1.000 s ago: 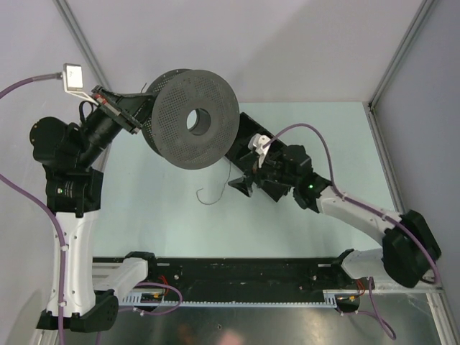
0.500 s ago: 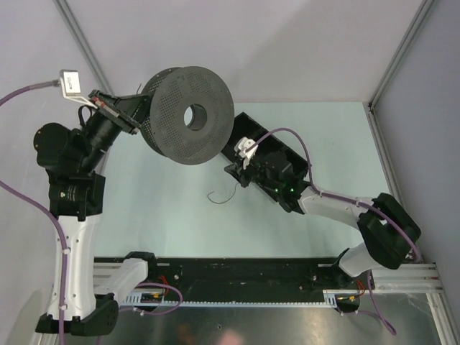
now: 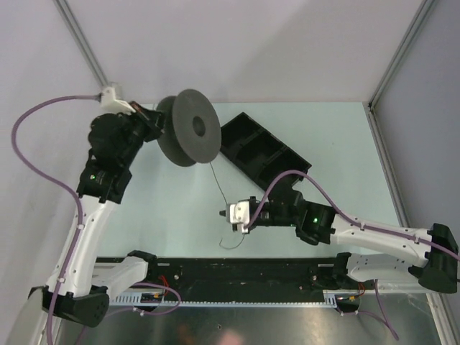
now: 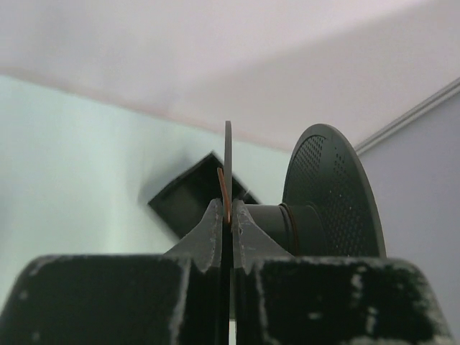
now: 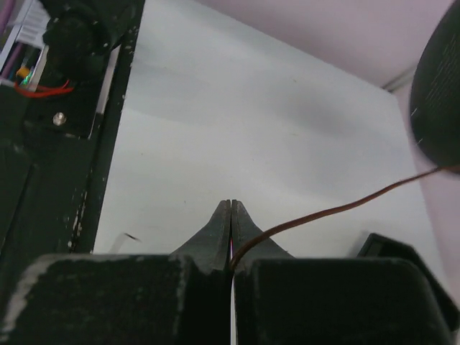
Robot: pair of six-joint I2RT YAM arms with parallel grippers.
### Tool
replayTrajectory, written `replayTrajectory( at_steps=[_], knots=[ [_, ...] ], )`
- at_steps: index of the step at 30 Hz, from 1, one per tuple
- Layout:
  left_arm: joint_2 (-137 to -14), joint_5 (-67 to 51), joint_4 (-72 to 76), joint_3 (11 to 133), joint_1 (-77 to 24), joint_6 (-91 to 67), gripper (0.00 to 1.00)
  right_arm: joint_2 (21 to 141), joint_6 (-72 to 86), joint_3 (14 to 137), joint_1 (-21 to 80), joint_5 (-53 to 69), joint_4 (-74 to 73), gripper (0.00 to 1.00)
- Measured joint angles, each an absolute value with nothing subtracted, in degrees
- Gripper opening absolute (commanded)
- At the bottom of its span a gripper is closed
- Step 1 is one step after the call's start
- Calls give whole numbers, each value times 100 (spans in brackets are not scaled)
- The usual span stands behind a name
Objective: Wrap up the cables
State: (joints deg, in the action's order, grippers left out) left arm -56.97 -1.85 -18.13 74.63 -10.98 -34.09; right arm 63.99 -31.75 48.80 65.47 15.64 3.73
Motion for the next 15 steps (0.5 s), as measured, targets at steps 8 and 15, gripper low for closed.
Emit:
replayTrajectory(
  at_steps=[8,15],
  knots=[
    [-5776,545,-2298,6807,-1682,-3052,0,6311,-4552,5297,6831,1326,-462,0],
    [-5717,611,-2241,6219,-2349,-2180,0,6471,-5398,5728,6678,915,-504,0]
  ],
)
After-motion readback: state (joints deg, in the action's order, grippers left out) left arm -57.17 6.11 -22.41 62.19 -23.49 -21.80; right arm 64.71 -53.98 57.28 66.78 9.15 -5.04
